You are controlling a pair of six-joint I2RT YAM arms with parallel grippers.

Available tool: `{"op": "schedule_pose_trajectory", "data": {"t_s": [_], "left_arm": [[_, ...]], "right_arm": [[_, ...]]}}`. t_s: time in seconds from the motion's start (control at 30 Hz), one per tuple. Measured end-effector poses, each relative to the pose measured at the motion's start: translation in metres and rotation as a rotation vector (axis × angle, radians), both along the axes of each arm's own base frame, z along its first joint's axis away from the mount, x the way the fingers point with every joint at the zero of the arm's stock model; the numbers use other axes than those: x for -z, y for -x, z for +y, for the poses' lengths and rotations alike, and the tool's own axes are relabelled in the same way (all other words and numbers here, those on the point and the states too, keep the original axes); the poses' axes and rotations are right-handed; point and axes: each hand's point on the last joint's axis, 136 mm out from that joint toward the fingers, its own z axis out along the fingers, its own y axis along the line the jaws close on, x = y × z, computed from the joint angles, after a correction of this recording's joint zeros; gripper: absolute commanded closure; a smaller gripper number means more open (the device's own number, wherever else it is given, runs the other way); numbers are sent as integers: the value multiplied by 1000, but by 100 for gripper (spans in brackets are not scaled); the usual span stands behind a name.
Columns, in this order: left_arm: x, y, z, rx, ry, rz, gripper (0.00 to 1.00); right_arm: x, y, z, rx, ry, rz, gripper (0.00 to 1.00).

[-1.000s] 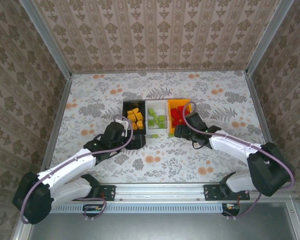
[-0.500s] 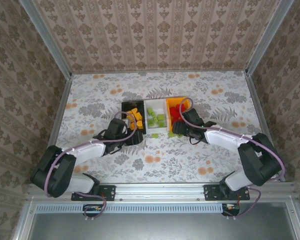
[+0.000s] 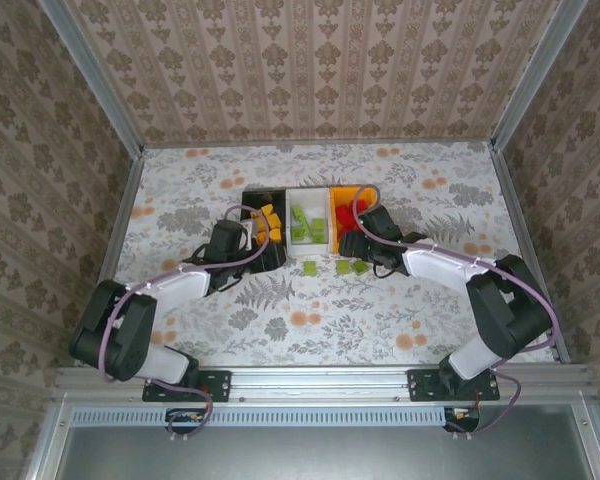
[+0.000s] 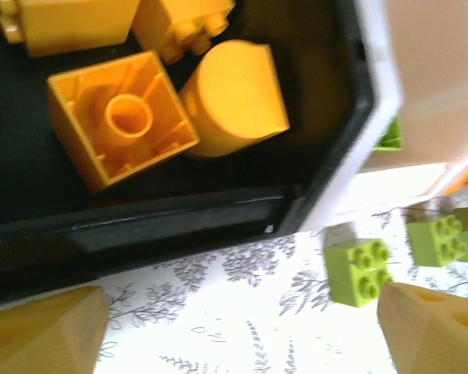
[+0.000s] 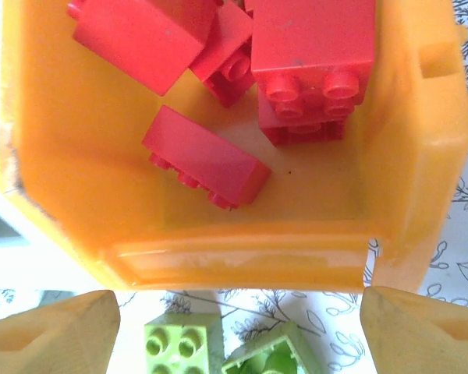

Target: Sort the legos into containers by color

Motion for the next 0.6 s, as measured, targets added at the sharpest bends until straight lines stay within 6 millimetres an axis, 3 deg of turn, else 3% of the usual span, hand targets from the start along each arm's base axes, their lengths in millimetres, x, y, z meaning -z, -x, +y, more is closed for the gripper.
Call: {"op": "schedule_pose_trajectory", "data": {"t_s": [0.17,0.23,0.33,0.43,0.6], "left_arm": [[-69,30,-25,84,89,-165,0],[-95,45,-32,114,118,-235,0],[-113,60,-33,127,132,-285,0],[-106,66,-25,106,112,-287,0],[-75,75,-5,57,53,-229,0]], "right_arm": [[-18,21,-7,-5,-13,-37,22],[-16,31,-10,-7,-9,-30,25],[-3,40,-15,-1,13,2,29],[11,46,-21,16,34,33,34],[32,47,-26,39,77,80,41]]}}
